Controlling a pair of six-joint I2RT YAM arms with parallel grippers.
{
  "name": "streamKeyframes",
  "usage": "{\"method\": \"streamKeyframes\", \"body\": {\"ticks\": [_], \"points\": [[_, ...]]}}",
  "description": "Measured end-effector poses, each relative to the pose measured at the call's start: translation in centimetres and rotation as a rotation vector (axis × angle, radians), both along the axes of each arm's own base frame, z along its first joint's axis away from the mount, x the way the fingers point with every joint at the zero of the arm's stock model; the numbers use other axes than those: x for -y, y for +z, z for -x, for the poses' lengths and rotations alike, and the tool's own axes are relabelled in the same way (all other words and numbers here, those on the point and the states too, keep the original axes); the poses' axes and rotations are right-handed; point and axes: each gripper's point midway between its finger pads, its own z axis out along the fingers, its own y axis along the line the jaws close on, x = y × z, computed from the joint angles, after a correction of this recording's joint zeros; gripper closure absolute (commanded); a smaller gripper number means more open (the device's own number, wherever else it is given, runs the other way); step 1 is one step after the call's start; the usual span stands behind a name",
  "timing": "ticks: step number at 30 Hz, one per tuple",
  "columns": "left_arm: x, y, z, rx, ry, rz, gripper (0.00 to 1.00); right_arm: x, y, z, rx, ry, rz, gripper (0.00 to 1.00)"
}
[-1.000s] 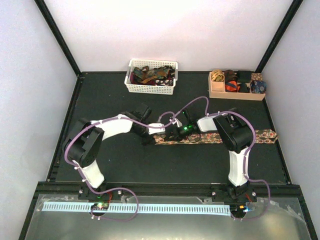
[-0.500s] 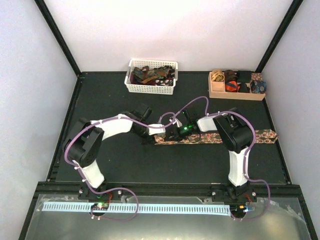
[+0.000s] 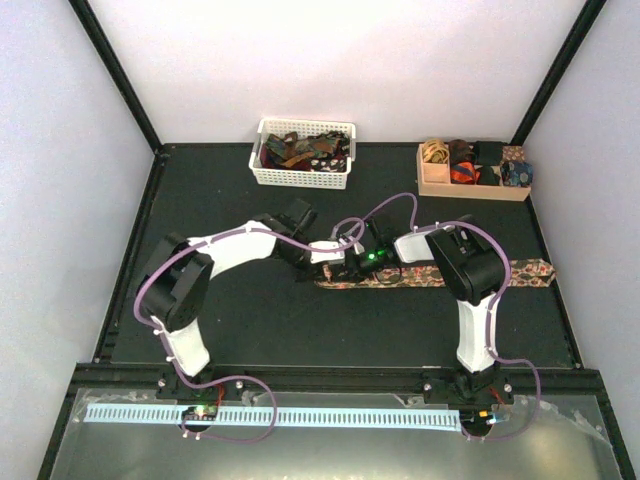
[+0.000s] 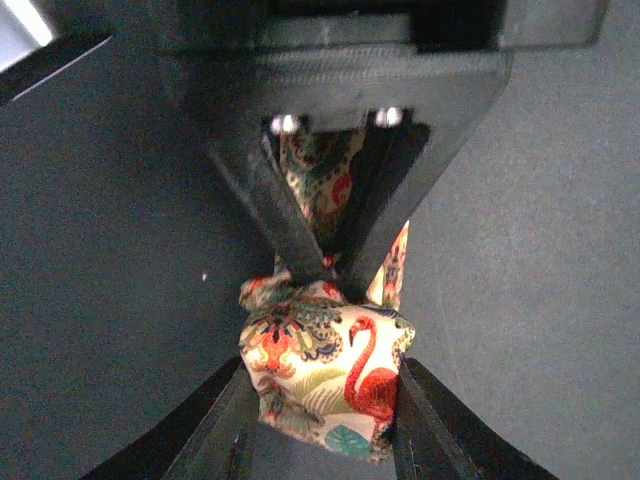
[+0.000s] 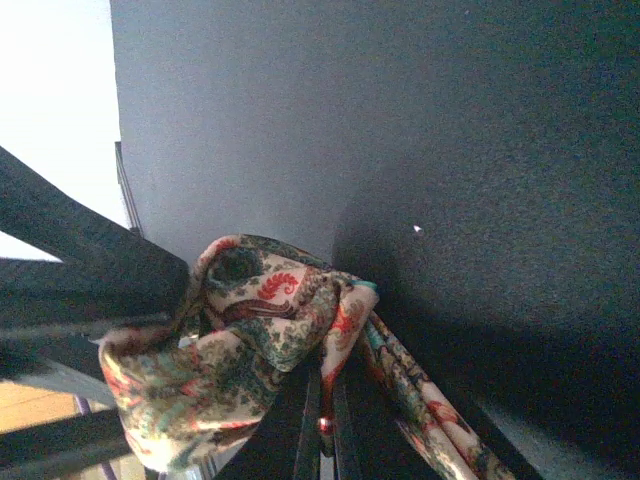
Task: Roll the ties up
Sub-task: Roll the tie at the center of the board.
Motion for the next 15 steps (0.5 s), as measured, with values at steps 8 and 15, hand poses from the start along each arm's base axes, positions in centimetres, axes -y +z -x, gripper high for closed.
{"method": "streamKeyframes", "body": {"ticks": [8,15], "points": [[1.6,-1.7,-0.1,-0.033,-0.033,-0.048,0.63,-0.1,0.1,0.1,-0.010,-0.005,-0.012,0.94],[1.1,-2.6,-0.3,-0.027,-0.024,-0.096,0.67,0.2,0.3,0.0,-0.012,-0.015,-0.020,0.86]]}}
